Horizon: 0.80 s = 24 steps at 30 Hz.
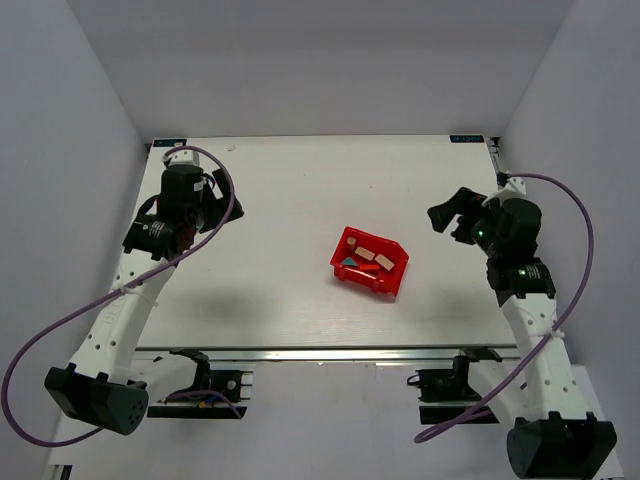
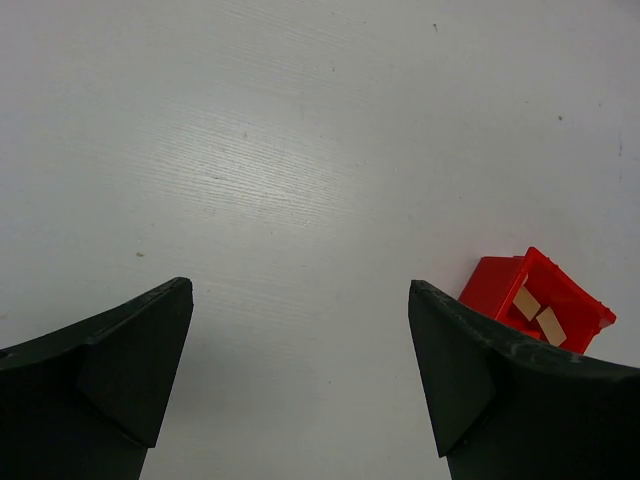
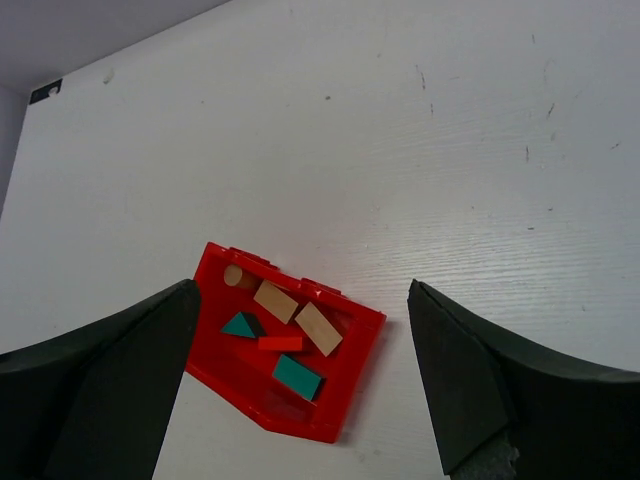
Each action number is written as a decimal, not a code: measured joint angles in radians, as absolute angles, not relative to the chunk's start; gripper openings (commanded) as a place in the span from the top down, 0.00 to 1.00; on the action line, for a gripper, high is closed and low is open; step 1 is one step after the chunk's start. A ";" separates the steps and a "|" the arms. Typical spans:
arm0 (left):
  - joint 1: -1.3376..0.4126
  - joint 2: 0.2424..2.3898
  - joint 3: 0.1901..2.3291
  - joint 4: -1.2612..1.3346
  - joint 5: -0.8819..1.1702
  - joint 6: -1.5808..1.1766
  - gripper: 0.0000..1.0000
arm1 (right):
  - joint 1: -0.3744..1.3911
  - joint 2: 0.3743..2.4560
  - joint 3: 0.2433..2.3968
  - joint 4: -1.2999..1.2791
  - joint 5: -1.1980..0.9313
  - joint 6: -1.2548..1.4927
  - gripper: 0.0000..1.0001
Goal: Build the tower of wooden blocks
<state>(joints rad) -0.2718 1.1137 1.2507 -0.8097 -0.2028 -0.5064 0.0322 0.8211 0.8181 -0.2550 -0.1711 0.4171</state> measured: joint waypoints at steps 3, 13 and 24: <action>-0.272 1.114 1.251 -0.815 -0.203 -0.507 0.02 | 0.032 0.876 0.828 -0.267 -0.180 0.402 0.11; -0.272 1.105 1.207 -0.811 -0.216 -0.506 0.02 | 0.047 1.081 0.875 -0.284 -0.378 0.137 0.11; -0.272 1.123 1.152 -0.784 -0.202 -0.490 0.02 | 0.125 1.444 1.085 -0.375 -0.513 -0.316 0.14</action>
